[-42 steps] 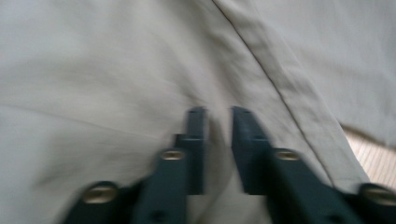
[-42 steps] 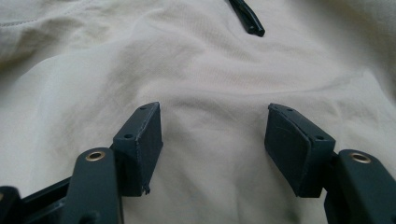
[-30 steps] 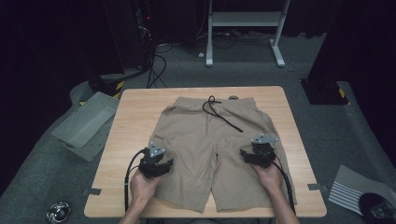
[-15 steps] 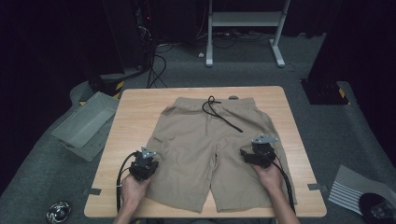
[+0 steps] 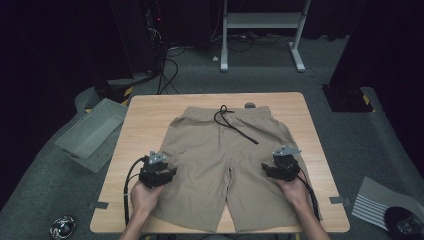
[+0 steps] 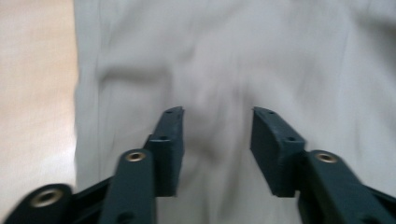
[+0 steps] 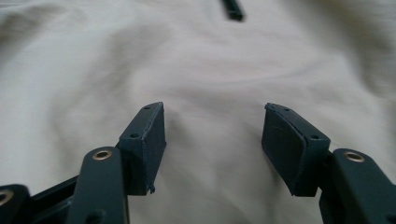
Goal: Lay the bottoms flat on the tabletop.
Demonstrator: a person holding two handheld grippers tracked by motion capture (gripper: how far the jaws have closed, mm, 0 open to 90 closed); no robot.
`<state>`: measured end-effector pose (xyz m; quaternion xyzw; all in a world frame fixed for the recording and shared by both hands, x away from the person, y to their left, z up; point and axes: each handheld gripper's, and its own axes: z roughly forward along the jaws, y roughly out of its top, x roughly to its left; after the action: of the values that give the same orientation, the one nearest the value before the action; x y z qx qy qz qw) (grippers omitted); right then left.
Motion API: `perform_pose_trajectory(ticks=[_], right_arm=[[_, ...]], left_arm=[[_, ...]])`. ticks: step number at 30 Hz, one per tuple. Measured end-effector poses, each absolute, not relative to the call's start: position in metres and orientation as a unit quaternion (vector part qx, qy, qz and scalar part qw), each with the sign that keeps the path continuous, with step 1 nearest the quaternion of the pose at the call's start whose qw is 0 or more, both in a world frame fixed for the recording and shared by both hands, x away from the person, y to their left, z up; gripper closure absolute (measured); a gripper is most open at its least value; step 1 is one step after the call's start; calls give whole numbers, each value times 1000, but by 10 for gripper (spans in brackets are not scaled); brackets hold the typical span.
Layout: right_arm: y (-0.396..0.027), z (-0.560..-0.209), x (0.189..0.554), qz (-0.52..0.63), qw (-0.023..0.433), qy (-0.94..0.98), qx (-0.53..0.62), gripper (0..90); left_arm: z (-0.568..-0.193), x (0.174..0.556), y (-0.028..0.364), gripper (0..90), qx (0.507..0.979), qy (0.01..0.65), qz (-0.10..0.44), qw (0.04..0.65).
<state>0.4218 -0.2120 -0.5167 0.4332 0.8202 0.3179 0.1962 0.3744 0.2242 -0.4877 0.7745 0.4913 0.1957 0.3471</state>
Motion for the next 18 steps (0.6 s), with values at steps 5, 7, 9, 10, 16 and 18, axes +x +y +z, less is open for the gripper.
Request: perform_pose_trajectory(ticks=[5, 7, 9, 10, 16, 18], right_arm=[[-225, -518, 424, 320, 184, 819, 438, 407], [-230, -518, 424, 321, 185, 822, 433, 401], [-239, -520, 425, 331, 187, 820, 429, 401], [-243, -521, 427, 335, 190, 818, 427, 399], [-257, -520, 448, 327, 192, 812, 445, 347], [-254, -518, 450, 315, 189, 812, 454, 346]], left_arm=[[-496, 402, 212, 511, 774, 494, 203, 342], [-503, 407, 211, 536, 783, 492, 213, 314], [-509, 408, 213, 556, 790, 492, 218, 294], [-512, 407, 214, 570, 791, 494, 220, 287], [-516, 406, 232, 584, 781, 513, 204, 293], [-514, 405, 232, 588, 782, 513, 206, 286]])
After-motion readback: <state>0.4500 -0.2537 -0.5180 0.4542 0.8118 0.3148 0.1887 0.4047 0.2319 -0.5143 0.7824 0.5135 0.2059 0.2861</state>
